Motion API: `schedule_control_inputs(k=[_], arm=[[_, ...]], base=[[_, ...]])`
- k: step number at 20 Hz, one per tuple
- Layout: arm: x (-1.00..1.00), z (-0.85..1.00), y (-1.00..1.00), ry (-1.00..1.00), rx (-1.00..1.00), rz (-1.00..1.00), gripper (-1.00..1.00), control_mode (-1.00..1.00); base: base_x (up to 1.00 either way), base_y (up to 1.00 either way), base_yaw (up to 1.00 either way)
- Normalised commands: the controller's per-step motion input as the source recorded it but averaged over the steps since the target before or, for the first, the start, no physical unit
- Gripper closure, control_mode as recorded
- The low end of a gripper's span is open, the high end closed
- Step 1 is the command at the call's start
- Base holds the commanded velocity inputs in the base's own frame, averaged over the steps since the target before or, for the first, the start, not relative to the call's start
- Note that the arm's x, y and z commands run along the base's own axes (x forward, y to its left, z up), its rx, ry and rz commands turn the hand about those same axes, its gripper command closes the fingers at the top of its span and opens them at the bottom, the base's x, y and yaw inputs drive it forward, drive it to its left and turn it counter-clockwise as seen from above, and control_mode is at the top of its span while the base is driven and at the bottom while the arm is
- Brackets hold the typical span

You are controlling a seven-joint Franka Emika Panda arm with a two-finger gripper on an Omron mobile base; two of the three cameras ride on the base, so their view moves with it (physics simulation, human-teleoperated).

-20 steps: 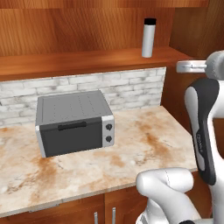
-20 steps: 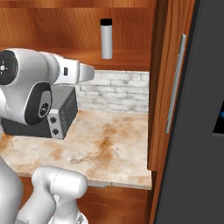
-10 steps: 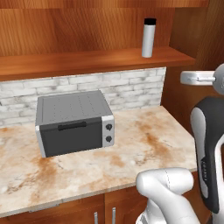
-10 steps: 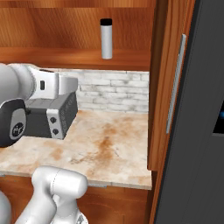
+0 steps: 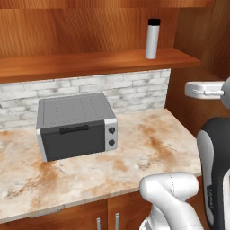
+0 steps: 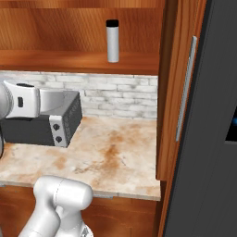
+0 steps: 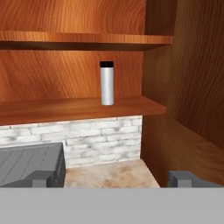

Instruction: Pick the milk, bottled water, water bottle from the counter and place them in the open cabinet.

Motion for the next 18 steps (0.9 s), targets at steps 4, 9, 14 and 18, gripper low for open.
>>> schedule_control_inputs(k=[4, 9, 14, 18], arm=[[-0.14, 0.0, 0.03, 0.0, 0.0, 0.0, -1.0, -1.0], [-0.15, -0.01, 0.0, 0.0, 0.0, 0.0, -1.0, -1.0], [-0.14, -0.04, 0.0, 0.0, 0.0, 0.0, -1.0, -1.0], [-0.04, -0.01, 0.0, 0.0, 0.0, 0.0, -1.0, 1.0]], base=[[0.0, 0.0, 0.0], [0.0, 0.0, 0.0], [0.0, 0.0, 0.0], [-0.11, 0.0, 0.0]])
